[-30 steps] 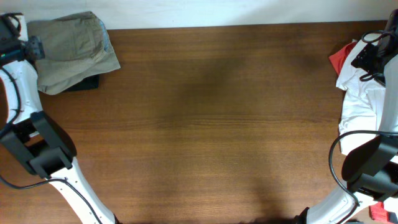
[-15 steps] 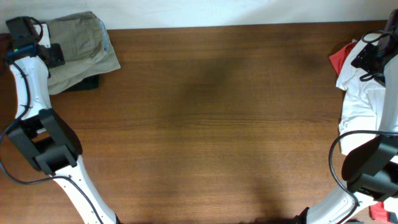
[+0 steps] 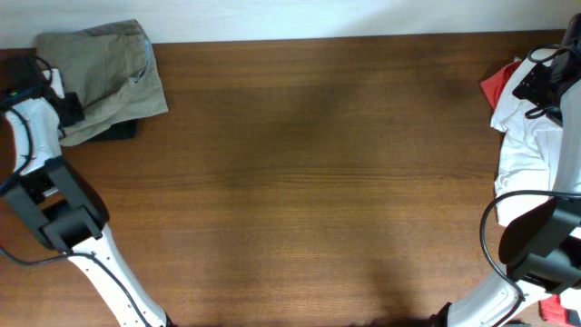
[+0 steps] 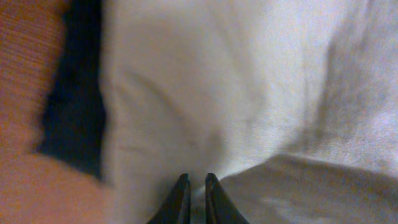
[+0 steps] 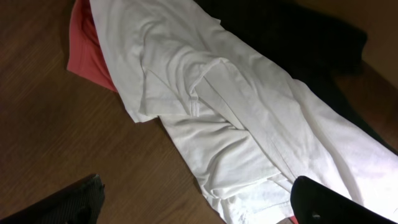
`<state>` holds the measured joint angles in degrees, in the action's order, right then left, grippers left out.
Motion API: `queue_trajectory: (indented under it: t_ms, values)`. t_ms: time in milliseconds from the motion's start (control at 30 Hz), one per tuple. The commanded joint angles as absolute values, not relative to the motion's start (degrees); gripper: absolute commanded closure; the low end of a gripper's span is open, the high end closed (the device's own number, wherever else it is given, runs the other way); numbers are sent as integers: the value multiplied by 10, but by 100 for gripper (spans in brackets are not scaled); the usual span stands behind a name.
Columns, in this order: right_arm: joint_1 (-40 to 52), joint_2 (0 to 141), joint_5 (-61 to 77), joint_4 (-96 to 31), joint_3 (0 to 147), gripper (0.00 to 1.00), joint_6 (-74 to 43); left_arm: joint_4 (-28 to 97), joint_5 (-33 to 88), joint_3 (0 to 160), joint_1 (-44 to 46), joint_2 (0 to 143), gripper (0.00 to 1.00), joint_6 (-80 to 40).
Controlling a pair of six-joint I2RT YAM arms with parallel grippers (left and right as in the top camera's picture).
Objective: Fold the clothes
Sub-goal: 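Lower the trousers onto the black garment and adjust with the left gripper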
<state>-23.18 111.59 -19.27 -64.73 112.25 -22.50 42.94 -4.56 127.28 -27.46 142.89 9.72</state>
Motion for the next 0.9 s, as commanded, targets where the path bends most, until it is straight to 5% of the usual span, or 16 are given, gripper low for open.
queue_trajectory:
  t_ms: [0, 233, 733, 867]
  values:
    - [-233, 1108, -201, -648, 1132, 1, -229, 429, -37, 1284, -259, 1305, 89, 68]
    - [-233, 1108, -201, -648, 1132, 1, -229, 480, 86, 1271, -213, 1267, 86, 58]
    - [-233, 1108, -201, -648, 1132, 1, -229, 483, 93, 1179, -182, 1392, 87, 58]
    - [-233, 1108, -201, -648, 1132, 1, -229, 508, 124, 1198, -182, 1370, 95, 58]
